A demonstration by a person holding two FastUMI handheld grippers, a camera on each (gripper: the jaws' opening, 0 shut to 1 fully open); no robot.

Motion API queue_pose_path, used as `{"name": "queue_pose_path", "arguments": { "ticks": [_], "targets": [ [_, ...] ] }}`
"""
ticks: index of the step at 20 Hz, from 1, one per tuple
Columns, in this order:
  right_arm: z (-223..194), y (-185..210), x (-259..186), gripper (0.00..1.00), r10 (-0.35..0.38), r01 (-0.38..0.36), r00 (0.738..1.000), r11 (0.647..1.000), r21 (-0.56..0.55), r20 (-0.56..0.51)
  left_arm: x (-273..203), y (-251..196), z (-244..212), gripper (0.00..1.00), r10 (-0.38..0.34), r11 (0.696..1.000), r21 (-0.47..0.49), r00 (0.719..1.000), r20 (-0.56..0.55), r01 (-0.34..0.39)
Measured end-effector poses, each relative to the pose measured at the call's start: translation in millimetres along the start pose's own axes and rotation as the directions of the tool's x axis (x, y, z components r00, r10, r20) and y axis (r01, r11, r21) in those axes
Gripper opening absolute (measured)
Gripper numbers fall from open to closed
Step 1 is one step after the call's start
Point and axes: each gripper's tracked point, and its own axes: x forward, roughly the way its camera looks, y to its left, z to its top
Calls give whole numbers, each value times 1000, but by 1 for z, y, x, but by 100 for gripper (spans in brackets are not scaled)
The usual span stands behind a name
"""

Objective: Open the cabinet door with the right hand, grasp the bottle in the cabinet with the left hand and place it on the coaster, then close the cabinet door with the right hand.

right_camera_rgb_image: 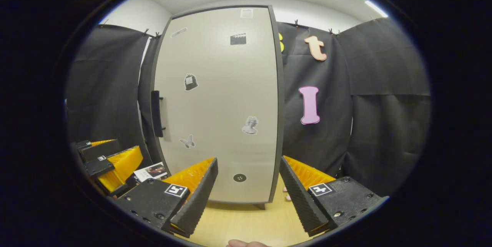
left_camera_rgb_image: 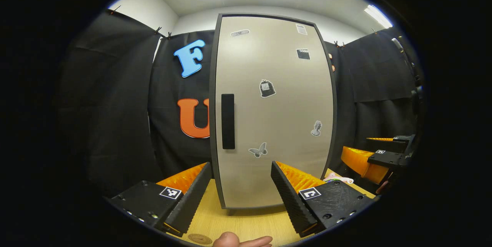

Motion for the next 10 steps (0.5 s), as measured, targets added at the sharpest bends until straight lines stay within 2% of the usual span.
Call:
{"name": "queue_pose_path", "arguments": {
  "ticks": [1,5,10],
  "targets": [
    [1,1,1,100,2,-2,1000,1000,-3,2,0,0,-2,95,-3,1000,-2,1000,-3,3],
    [8,10,9,100,21,-21,1000,1000,-19,13,-4,1,-10,95,-7,1000,-5,1000,-12,7],
    [24,38,24,100,87,-84,995,995,-56,43,-23,4,-21,95,-17,1000,16,1000,2,17]
  ]
}}
